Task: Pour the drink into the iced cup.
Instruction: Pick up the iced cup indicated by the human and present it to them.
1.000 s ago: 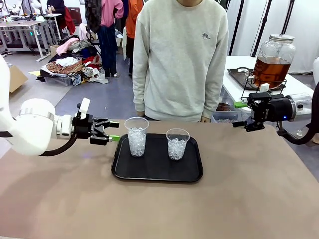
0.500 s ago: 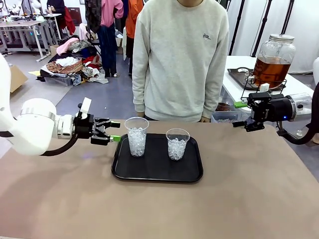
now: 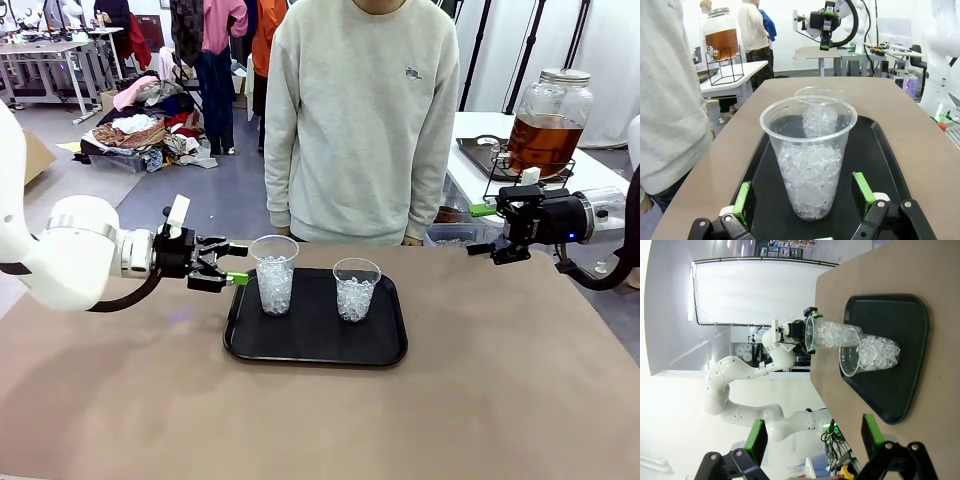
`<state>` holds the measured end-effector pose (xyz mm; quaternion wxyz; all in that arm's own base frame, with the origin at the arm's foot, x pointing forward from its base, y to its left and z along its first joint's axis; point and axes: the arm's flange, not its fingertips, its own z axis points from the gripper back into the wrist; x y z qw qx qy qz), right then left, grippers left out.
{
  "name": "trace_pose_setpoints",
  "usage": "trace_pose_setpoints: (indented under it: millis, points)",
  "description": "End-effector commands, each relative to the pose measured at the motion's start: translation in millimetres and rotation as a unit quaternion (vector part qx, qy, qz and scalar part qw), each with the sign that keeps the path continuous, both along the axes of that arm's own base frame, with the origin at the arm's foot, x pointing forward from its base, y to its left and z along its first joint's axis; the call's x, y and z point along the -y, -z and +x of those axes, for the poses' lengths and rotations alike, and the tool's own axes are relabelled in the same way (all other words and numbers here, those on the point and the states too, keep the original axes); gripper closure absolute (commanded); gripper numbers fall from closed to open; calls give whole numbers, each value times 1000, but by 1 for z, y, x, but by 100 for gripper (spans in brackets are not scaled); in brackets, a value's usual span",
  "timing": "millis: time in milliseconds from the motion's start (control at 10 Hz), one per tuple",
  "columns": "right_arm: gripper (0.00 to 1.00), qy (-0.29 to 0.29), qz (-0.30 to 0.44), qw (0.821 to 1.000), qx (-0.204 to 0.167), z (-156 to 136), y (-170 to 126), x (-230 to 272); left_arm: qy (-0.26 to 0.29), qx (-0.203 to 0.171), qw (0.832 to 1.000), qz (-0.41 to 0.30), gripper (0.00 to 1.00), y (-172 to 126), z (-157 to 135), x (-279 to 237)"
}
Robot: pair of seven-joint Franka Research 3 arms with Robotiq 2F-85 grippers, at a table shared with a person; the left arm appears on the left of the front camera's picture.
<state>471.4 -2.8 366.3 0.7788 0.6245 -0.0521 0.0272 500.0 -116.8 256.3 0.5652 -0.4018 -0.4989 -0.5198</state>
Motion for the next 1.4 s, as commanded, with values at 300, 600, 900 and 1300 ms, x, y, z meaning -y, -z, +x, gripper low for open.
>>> trace_pose_setpoints:
  millis: [300, 600, 900, 1300]
  points:
    - [0, 2, 0, 1000, 1, -1, -1, 0, 17, 0, 1000, 6, 0, 4, -4, 5]
    - [0, 2, 0, 1000, 1, -1, -1, 0, 29, -3, 1000, 5, 0, 6, -4, 11]
    - [0, 2, 0, 1000, 1, -1, -1, 0, 36, -6, 999, 5, 0, 7, -3, 16]
    - [0, 2, 0, 1000, 1, -1, -1, 0, 33, -8, 999, -6, 0, 9, 2, 25]
